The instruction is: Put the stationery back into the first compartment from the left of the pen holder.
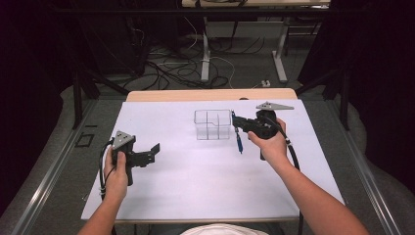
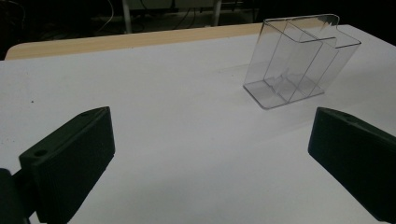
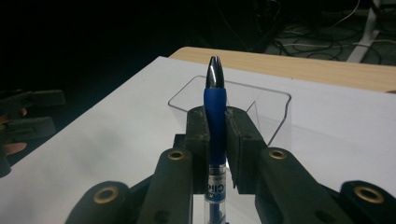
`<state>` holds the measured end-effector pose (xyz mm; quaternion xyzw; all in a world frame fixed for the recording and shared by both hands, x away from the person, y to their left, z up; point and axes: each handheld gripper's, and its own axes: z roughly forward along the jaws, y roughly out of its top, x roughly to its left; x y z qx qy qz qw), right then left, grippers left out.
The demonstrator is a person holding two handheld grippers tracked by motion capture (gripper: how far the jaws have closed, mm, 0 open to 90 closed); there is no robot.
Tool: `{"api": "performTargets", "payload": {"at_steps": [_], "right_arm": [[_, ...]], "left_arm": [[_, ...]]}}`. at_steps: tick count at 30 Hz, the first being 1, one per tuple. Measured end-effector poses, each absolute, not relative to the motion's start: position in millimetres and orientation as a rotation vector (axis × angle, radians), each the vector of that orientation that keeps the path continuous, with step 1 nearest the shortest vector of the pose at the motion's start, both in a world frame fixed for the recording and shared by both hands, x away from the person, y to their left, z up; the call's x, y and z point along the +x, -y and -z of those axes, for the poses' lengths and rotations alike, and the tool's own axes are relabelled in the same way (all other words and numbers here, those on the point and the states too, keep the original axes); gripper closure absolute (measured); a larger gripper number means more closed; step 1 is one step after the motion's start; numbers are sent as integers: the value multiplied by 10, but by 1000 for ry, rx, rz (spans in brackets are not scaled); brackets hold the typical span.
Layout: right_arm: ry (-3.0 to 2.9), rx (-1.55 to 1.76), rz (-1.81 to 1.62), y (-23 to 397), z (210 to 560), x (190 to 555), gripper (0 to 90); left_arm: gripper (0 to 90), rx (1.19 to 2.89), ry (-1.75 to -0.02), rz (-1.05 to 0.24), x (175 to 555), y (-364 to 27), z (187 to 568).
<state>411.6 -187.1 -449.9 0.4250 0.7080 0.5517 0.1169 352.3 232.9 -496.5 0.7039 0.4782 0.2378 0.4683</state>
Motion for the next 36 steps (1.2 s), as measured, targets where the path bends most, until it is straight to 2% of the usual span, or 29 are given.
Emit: {"api": "performTargets", "payload": {"at_steps": [19,36], "right_arm": [[-2016,1175,-1584,1524,4085,4383,798],[-1968,1206,-1559,1278,4022,4641,798]], "left_arm": [[3,1728,-1176,-585,3528,-2338,4975],[3,1718,-1188,-596,3460,-2416,4973]]}}
